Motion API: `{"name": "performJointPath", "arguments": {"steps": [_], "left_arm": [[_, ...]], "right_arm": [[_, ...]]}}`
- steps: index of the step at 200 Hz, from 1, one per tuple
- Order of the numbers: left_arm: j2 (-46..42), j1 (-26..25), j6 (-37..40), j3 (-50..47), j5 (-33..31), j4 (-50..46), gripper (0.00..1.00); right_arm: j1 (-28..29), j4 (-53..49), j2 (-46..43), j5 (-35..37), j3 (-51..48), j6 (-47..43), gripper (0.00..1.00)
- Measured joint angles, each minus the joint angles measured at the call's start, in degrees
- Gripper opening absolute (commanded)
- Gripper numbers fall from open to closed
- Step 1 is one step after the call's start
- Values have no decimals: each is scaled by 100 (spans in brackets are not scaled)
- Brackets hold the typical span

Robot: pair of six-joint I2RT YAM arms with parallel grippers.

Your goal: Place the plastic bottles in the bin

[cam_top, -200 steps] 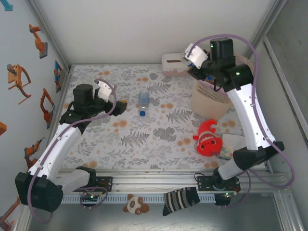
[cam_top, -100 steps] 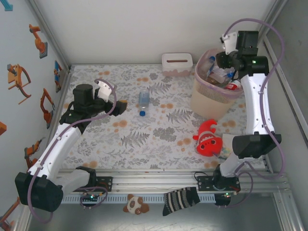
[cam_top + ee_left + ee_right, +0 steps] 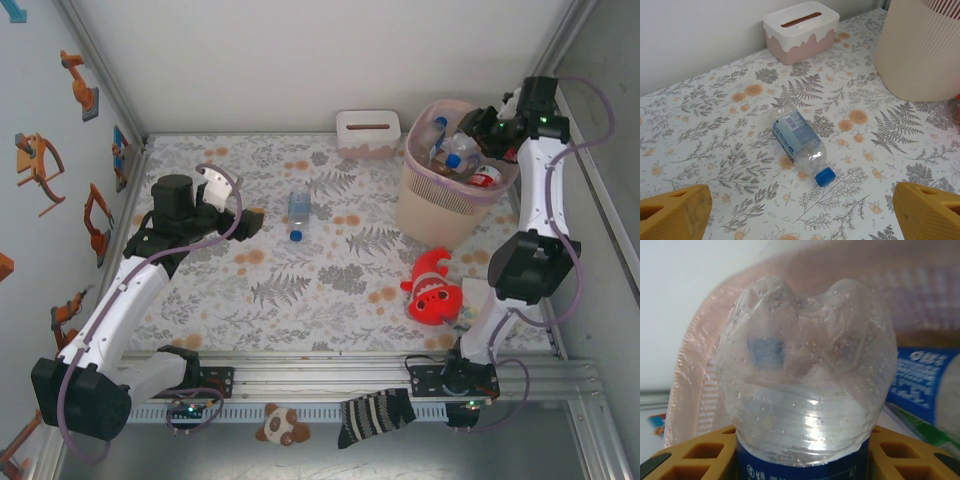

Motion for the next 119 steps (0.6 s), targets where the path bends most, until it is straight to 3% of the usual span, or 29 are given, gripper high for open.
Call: {"name": "performJointPath", "arguments": {"steps": [45, 119], "left_arm": [[0, 15, 0, 0, 0, 0, 93], [0, 15, 0, 0, 0, 0, 93]], "right_arm": [[13, 442, 48, -599, -319, 424, 58], [20, 658, -17, -654, -367, 562, 73]]}}
